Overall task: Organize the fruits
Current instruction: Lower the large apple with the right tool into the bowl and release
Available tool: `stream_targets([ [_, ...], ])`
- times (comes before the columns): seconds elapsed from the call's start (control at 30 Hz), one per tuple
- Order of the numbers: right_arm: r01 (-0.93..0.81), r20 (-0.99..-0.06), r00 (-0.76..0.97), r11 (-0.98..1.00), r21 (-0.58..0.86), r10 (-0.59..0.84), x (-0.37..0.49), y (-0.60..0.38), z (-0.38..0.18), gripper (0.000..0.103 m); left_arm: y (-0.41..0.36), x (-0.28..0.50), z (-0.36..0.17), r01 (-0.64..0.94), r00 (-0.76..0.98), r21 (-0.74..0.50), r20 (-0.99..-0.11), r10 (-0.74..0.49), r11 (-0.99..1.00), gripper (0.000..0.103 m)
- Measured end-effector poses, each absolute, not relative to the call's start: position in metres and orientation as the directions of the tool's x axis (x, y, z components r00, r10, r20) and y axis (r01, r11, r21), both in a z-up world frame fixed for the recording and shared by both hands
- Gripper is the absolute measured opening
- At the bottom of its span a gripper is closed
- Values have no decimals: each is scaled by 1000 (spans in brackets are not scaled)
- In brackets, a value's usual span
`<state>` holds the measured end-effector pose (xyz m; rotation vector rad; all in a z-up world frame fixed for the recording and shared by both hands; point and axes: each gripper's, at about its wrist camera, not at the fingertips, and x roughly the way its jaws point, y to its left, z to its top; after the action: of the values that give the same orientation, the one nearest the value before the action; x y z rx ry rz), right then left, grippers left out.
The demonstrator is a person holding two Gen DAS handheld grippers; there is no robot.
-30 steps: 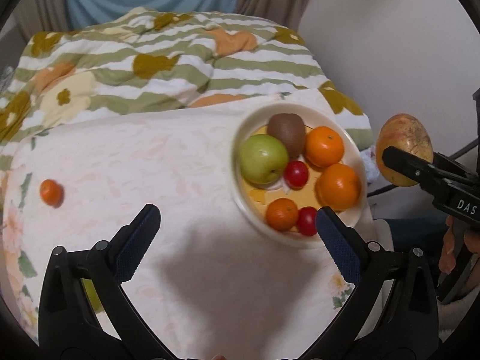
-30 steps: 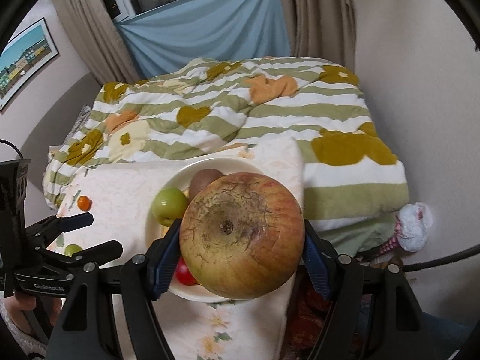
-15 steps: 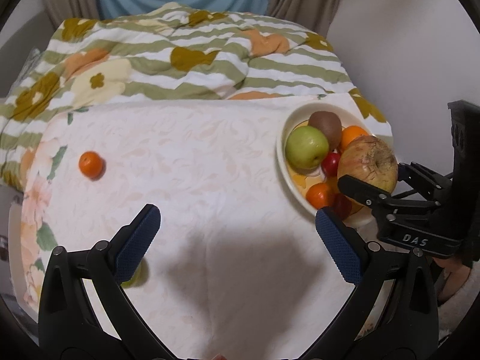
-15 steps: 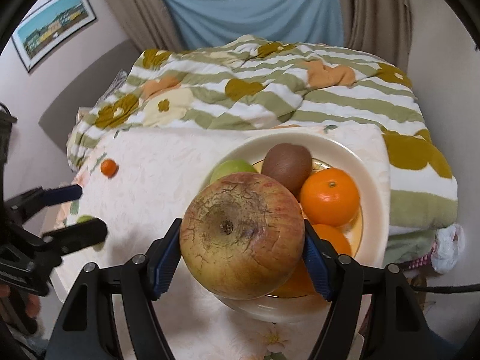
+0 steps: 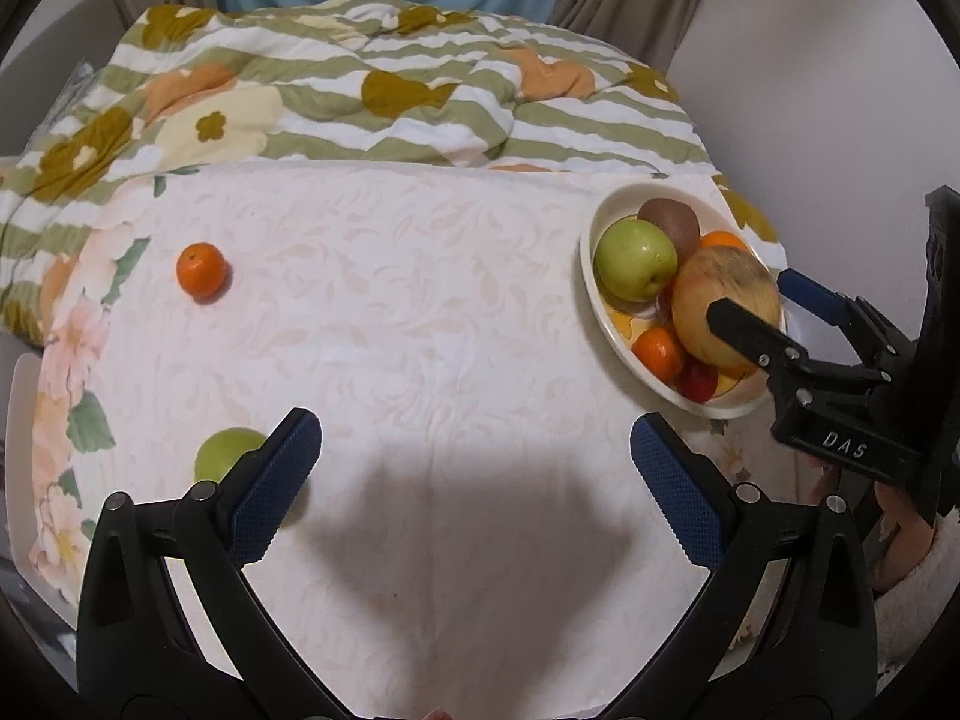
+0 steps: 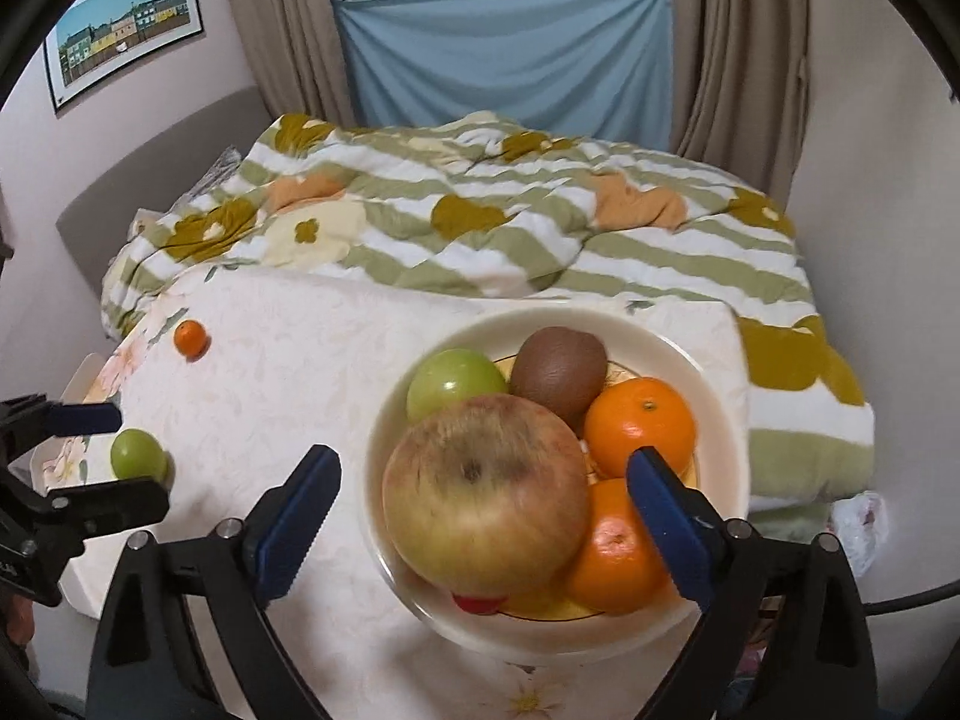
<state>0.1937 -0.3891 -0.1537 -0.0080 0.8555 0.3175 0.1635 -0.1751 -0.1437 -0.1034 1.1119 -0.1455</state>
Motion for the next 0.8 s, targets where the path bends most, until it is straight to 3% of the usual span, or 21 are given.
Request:
stream_targets([
  [0.4, -263, -728, 628, 955, 135, 276, 181, -398, -139, 95, -162, 148, -127, 38, 449, -132, -883, -135, 991, 103],
  [0.8, -214, -723, 653, 971, 108, 224, 155, -386, -91, 95, -113, 128, -81, 61, 557, -118, -820, -132, 991, 103],
])
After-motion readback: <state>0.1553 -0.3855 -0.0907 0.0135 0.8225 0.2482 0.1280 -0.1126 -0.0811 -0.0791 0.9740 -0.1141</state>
